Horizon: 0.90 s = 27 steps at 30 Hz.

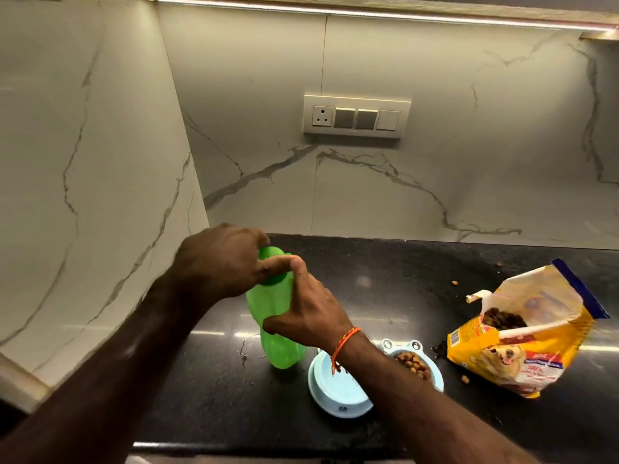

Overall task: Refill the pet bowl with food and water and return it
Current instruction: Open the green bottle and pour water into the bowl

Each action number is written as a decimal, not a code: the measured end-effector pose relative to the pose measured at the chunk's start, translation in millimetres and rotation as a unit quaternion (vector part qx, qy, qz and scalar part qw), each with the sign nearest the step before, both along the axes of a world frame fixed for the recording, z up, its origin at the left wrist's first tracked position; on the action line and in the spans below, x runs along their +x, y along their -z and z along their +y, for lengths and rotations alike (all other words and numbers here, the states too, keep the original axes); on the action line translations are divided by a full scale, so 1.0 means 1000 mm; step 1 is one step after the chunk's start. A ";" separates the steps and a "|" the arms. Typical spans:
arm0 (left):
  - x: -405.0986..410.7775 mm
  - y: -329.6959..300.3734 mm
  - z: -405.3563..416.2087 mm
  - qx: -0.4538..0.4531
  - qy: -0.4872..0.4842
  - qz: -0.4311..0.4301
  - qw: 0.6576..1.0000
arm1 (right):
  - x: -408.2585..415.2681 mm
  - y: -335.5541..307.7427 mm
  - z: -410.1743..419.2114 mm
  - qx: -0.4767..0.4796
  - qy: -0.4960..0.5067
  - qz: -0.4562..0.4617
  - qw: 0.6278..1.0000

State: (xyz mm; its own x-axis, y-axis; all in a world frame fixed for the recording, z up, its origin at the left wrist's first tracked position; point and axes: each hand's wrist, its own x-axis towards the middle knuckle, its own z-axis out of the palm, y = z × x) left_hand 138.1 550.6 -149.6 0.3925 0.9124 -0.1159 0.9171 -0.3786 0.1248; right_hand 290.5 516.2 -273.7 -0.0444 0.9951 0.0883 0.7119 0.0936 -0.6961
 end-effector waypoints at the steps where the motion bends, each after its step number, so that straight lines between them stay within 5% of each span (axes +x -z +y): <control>1: 0.000 0.003 0.002 0.006 0.018 -0.016 1.000 | 0.000 0.001 0.001 -0.003 0.002 0.000 1.000; 5: 0.000 0.003 -0.003 -0.080 0.118 -0.052 0.988 | 0.000 0.003 0.004 -0.020 0.012 0.001 1.000; 10: 0.011 0.012 -0.005 0.024 -0.051 -0.023 0.998 | -0.004 0.008 0.008 -0.023 0.015 -0.002 1.000; 14: 0.010 0.015 -0.002 -0.059 0.097 -0.094 0.989 | -0.004 0.012 0.011 -0.029 0.023 0.011 0.999; 19: 0.017 0.030 0.002 0.065 -0.039 -0.005 0.997 | -0.003 0.019 0.015 -0.014 0.010 0.006 1.000; 27: 0.014 0.041 0.008 0.028 0.019 -0.027 0.999 | -0.010 0.034 0.015 -0.020 0.014 0.026 0.999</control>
State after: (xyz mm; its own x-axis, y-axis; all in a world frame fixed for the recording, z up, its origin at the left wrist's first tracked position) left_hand 152.5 558.6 -191.1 0.4311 0.9013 -0.0423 0.8946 -0.4209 0.1502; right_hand 280.3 531.5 -307.6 -0.0121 0.9987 0.0490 0.6769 0.0443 -0.7347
